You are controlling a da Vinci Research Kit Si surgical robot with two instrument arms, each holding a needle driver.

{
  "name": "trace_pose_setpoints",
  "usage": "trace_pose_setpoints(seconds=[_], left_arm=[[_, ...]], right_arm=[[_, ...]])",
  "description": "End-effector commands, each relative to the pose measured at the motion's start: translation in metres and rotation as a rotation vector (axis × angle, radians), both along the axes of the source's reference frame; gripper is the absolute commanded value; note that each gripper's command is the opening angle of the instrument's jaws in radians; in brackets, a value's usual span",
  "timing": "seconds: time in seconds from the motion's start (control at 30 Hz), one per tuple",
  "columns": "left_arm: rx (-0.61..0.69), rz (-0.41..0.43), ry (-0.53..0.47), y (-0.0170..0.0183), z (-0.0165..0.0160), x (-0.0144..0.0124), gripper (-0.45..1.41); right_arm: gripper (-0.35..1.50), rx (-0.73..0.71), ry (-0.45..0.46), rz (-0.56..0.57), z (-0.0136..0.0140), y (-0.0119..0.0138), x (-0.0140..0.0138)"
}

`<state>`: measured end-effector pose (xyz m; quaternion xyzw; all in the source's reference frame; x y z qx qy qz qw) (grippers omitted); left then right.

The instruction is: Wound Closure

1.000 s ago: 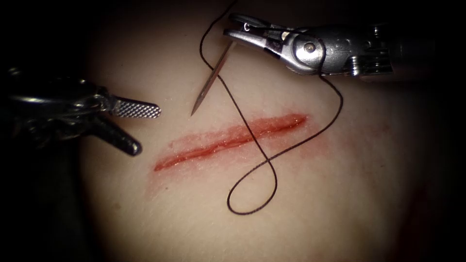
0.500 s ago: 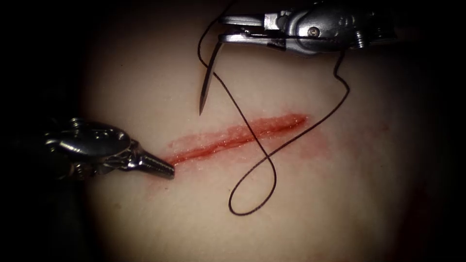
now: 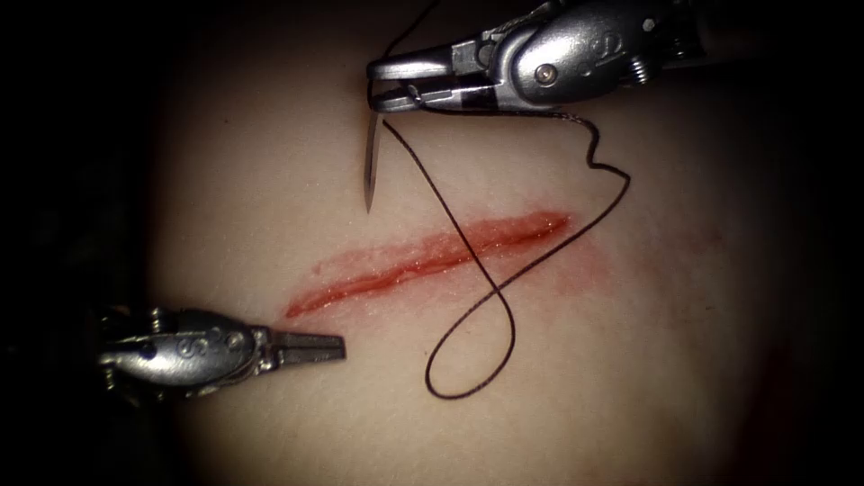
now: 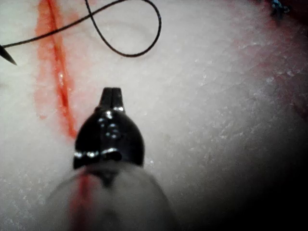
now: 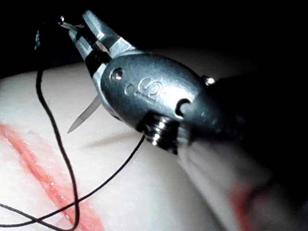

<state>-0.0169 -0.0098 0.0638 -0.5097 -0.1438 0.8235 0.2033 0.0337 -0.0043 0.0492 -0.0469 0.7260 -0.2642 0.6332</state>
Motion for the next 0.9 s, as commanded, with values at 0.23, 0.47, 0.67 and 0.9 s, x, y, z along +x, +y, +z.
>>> trace_pose_setpoints(seconds=[0.23, 0.47, 0.67, 0.9], left_arm=[[-0.009, -0.086, -0.047, -0.0003, 0.0012, -0.0003, -0.45], [-0.015, -0.121, -0.036, 0.0, 0.0018, -0.001, -0.45], [-0.014, -0.11, -0.037, -0.0003, 0.0026, -0.0018, -0.45], [-0.016, -0.108, -0.035, -0.0001, 0.0033, -0.0024, -0.45]], right_arm=[[-0.35, -0.013, -0.002, -0.013, 0.0008, -0.0015, 0.0023], [-0.35, 0.004, -0.003, -0.042, 0.0014, -0.0027, 0.0034], [-0.35, 0.022, 0.012, -0.09, 0.0014, -0.0033, 0.0036], [-0.35, 0.026, 0.014, -0.094, 0.0015, -0.0035, 0.0034]])
